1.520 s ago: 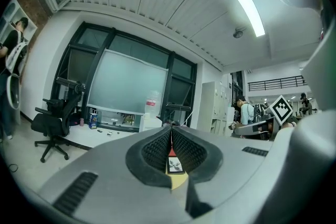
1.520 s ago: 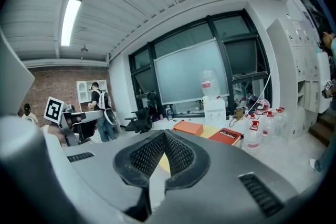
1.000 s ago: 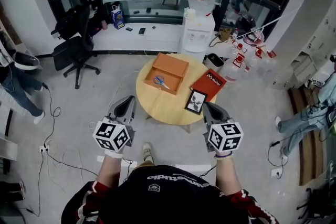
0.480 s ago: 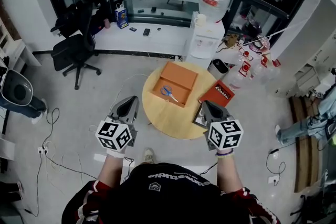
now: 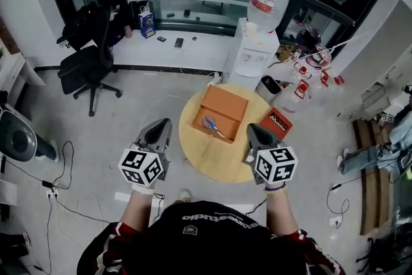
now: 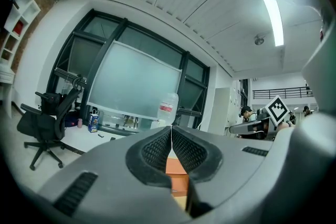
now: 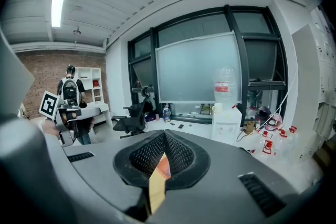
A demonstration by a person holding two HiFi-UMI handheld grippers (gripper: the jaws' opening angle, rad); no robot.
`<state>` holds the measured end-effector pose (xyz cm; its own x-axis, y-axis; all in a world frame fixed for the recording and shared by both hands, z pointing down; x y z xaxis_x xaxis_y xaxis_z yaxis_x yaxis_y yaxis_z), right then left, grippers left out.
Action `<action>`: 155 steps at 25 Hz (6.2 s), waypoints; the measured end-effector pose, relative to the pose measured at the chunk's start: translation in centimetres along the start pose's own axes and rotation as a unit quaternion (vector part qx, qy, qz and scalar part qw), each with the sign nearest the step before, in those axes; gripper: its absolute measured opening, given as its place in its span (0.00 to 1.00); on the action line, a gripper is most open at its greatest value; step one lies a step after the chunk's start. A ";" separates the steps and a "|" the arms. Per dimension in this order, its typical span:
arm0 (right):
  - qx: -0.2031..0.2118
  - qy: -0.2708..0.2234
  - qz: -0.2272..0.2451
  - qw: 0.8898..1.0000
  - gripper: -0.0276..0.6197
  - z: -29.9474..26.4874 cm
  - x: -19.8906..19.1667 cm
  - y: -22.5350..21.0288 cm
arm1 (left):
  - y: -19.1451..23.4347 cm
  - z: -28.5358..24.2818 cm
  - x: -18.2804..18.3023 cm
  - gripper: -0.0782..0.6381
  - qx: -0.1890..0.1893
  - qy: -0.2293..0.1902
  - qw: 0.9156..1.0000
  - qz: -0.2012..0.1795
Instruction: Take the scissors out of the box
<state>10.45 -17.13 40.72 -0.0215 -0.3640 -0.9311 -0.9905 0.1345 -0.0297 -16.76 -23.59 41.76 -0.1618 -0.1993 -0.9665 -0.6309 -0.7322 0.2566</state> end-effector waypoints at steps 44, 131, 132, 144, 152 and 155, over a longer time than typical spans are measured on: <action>0.131 -0.054 0.029 0.989 0.19 -9.5 5.0 -4.6 | -0.7 -7.5 1.8 0.13 0.083 -0.032 0.996 -0.023; 0.191 0.311 0.153 0.919 0.20 -34.1 -28.5 -0.9 | 7.5 -2.8 -8.1 0.13 0.226 0.095 0.969 0.005; 0.191 0.315 0.155 0.917 0.21 -34.2 -28.6 -0.9 | 7.6 -2.8 -8.1 0.13 0.227 0.095 0.969 0.006; 0.181 0.313 0.221 0.906 0.23 -34.4 -28.0 0.3 | 7.6 -2.1 -8.8 0.13 0.232 0.088 0.969 0.023; 0.165 0.295 0.233 0.912 0.22 -33.6 -27.0 -0.3 | 7.5 -1.4 -8.7 0.13 0.234 0.081 0.968 0.028; 0.162 0.284 0.227 0.917 0.22 -33.1 -26.0 -0.4 | 7.3 -1.4 -8.5 0.13 0.232 0.076 0.969 0.030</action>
<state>6.91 -38.23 77.01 -0.5811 -0.6108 -0.5379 -0.7708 0.6251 0.1229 -18.92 -28.14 51.88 -0.1176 -0.3515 -0.9288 -0.9032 -0.3509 0.2472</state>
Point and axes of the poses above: the fingertips, and each gripper's own axes: z backward along the fingers, y to its left, x out of its top, the point moved 3 cm from there along z, backward along the fingers, and after that the axes turned 5 degrees about -x, right-handed, at the moved point
